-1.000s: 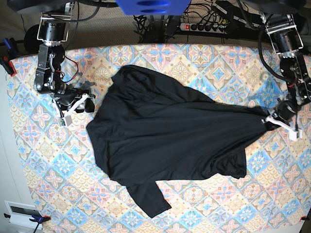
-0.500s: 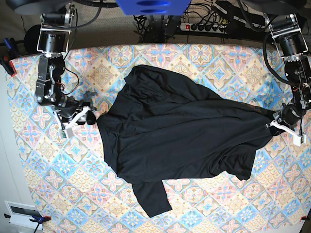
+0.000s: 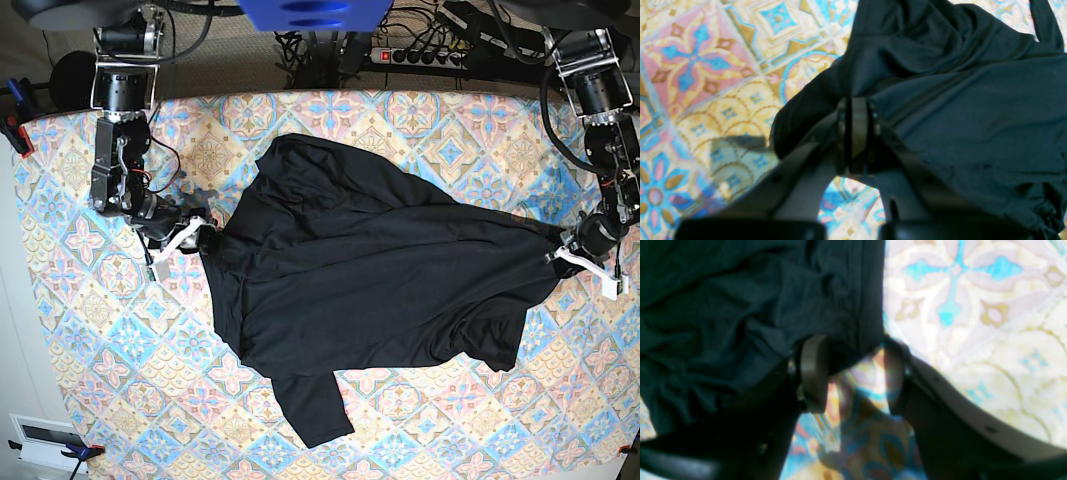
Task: Layout the t-shirt on the table in an organized manner, then fold the t-shirt properly
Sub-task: 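Drag the shirt with both grippers to straighten the body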
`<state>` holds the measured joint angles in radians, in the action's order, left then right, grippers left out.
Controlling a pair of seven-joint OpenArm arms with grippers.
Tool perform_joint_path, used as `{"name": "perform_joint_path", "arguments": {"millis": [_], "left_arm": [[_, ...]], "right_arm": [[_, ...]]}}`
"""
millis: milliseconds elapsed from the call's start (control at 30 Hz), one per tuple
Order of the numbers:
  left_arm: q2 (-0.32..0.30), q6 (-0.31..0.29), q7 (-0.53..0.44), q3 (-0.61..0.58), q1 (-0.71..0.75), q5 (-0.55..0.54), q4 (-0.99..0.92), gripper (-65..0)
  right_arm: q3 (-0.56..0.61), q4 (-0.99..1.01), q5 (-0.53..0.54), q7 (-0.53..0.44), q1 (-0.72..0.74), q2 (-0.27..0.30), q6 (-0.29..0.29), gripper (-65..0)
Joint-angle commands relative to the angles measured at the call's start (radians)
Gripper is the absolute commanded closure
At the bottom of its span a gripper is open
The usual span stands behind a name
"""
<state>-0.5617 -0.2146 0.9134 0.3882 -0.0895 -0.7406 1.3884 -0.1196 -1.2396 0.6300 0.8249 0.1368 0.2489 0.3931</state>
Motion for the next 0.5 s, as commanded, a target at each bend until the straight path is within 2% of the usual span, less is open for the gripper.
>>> {"name": "perform_joint_path", "arguments": {"millis": [0,167,233,300,433,467], "left_arm": [[-0.024,-0.004,-0.021,0.007,-0.016,-0.009,0.015,0.0],[-0.024,-0.004,-0.021,0.007,-0.016,-0.009,0.015,0.0],[-0.005,-0.004,-0.021,0.007,-0.016,-0.009,0.015,0.0],[0.007,-0.004,-0.021,0.007,-0.016,-0.007,0.015,0.0],[0.033,-0.003,-0.021,0.002,-0.020,-0.006,0.015,0.0],[0.042,-0.001,-0.021,-0.005,-0.022,-0.006,0.015,0.0]], "right_arm": [[-0.001,0.011,-0.009,0.012,0.022,0.005,0.000,-26.1],[-0.001,0.041,-0.009,0.012,0.036,0.003,0.002,-25.9],[-0.001,0.044,-0.012,0.012,0.044,0.003,0.002,-24.4],[-0.001,0.044,-0.012,0.012,0.062,0.003,0.002,-18.7],[-0.009,0.044,-0.012,0.012,0.103,0.003,0.002,-1.1],[-0.009,0.044,-0.012,0.012,0.105,0.003,0.002,0.0]]}}
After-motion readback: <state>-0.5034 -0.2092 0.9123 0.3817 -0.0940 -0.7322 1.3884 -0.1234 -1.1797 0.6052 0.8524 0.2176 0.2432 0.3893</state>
